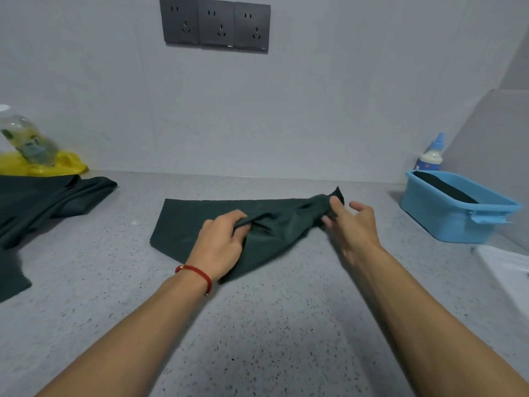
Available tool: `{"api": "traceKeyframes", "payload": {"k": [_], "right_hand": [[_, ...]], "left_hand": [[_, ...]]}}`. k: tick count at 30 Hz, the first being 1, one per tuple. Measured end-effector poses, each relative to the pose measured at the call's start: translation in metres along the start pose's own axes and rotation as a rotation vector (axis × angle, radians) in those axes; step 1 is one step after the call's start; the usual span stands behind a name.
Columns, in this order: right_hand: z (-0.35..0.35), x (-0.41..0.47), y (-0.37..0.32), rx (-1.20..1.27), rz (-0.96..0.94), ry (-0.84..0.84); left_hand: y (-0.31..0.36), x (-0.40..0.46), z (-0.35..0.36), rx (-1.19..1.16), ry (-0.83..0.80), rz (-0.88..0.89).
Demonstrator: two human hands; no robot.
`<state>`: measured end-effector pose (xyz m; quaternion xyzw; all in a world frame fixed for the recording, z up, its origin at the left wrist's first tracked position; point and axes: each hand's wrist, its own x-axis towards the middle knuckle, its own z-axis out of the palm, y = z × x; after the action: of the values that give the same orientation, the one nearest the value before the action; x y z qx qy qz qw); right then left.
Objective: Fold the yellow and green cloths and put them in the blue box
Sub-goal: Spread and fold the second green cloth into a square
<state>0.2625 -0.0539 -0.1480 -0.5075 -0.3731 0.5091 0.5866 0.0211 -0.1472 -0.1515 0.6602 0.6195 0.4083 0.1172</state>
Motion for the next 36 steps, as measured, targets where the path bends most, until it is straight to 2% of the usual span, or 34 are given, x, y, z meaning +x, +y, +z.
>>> {"api": "traceKeyframes", "payload": {"k": [1, 4, 6, 10, 13, 17, 20, 22, 25, 27, 29, 31, 32, 33, 35, 36], "right_hand": [[0.005, -0.009, -0.002, 0.095, 0.078, -0.056], [0.027, -0.033, 0.0, 0.035, 0.133, -0.209], [0.038, -0.043, 0.005, 0.031, 0.138, -0.302], [0.024, -0.036, -0.006, -0.009, 0.122, -0.311], [0.006, -0.029, -0.021, -0.089, 0.026, -0.389], [0.001, -0.033, -0.033, -0.128, -0.172, -0.652], [0.0, -0.033, -0.026, -0.46, -0.207, -0.698], [-0.002, -0.031, -0.017, -0.514, -0.178, -0.663], [-0.003, -0.026, -0.014, -0.369, -0.165, -0.628], [-0.01, -0.021, -0.02, -0.317, -0.17, -0.694], [-0.025, -0.017, -0.028, -0.343, -0.063, -0.828], [-0.039, -0.018, -0.034, -0.55, 0.048, -0.92], [-0.042, -0.02, -0.035, -0.708, 0.001, -0.863], [-0.042, -0.02, -0.034, -0.834, -0.108, -0.729], [-0.031, -0.026, -0.026, -0.808, -0.403, -0.428], [-0.021, -0.031, -0.021, -0.747, -0.488, -0.39]], "left_hand": [[0.0, 0.001, 0.003, -0.034, 0.057, -0.059], [-0.001, 0.004, 0.005, -0.117, 0.13, -0.137], [0.0, 0.003, 0.005, -0.126, 0.12, -0.106], [-0.007, 0.002, -0.002, -0.004, 0.088, -0.022], [-0.014, 0.003, -0.004, 0.109, 0.094, 0.023], [-0.016, 0.009, -0.009, 0.186, 0.215, 0.016], [-0.019, 0.007, -0.013, 0.112, 0.212, 0.004], [-0.017, 0.003, -0.011, -0.005, 0.155, -0.113], [-0.021, 0.001, -0.008, 0.011, -0.029, -0.189], [-0.025, 0.002, -0.009, 0.076, -0.154, -0.175], [-0.034, 0.004, -0.009, 0.256, -0.24, -0.134], [-0.041, 0.005, -0.007, 0.381, -0.243, -0.09], [-0.042, 0.006, -0.005, 0.388, -0.227, -0.069], [-0.043, 0.006, -0.003, 0.384, -0.214, -0.05], [-0.041, 0.005, 0.001, 0.371, -0.193, -0.04], [-0.04, 0.005, 0.002, 0.359, -0.184, -0.054]]}}
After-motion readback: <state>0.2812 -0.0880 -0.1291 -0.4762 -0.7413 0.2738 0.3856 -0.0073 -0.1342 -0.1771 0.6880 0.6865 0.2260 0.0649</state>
